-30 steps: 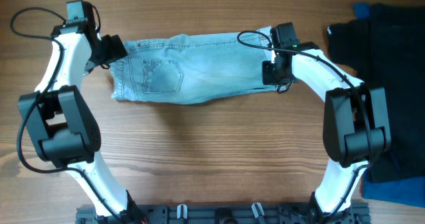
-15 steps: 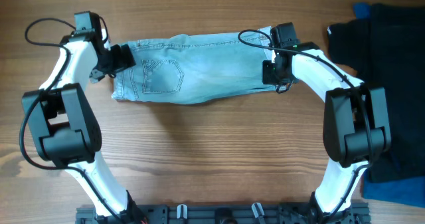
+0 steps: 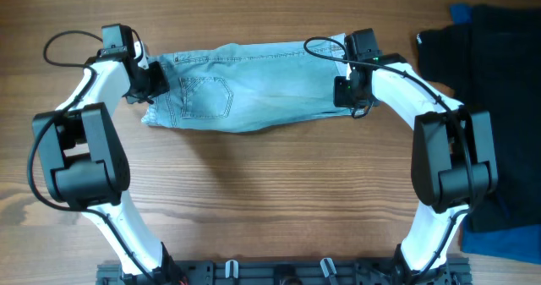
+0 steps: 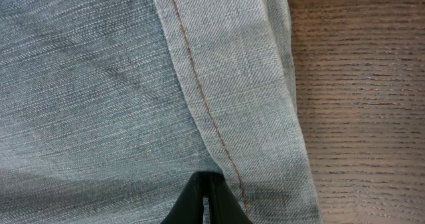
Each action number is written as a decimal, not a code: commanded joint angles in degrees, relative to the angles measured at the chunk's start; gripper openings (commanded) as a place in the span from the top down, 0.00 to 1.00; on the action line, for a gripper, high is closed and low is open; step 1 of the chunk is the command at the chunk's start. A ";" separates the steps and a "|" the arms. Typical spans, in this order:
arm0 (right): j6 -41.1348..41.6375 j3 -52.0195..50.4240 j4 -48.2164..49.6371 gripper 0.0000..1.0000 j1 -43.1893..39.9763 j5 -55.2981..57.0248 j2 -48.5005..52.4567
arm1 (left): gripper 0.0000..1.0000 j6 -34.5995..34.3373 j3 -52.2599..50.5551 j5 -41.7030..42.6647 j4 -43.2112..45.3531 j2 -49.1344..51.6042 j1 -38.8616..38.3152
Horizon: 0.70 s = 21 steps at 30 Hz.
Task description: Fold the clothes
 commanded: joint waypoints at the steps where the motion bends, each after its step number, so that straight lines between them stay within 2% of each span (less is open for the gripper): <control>1: 0.70 -1.73 0.33 0.94 -1.11 1.68 0.57 | 0.70 -0.09 -3.02 0.42 -1.11 5.97 0.22; 3: 0.68 -1.66 0.50 0.96 -1.11 1.64 0.55 | 0.83 -0.11 -2.71 0.44 -0.90 5.84 0.22; 5: -2.78 1.38 -0.15 0.96 -1.11 0.83 -0.90 | 0.89 -0.11 -1.81 0.72 -1.44 4.37 0.22; 6: -2.73 3.65 -0.48 0.96 -1.16 0.66 -2.49 | 0.89 -0.11 -1.46 0.85 -1.49 3.13 0.22; 9: -1.84 10.32 -1.31 0.92 -1.16 -9.22 -8.39 | 0.87 -0.11 0.13 0.83 -2.27 -0.87 0.22; 11: 6.27 11.72 -0.98 0.94 -1.16 -17.11 -12.15 | 0.86 -0.11 0.92 0.87 -2.93 -4.48 0.20; 13: 11.10 11.45 -0.81 0.96 -0.98 -23.91 -12.46 | 0.86 -0.11 1.55 0.87 -3.74 -7.30 0.20; 16: 12.70 10.43 0.13 0.96 0.57 -28.33 -11.45 | 0.88 -0.15 4.68 2.99 -6.78 -11.28 0.20; 21: 14.14 9.77 0.50 0.96 8.02 -29.62 -7.82 | 0.86 -0.52 11.54 3.65 -11.82 -15.39 -2.25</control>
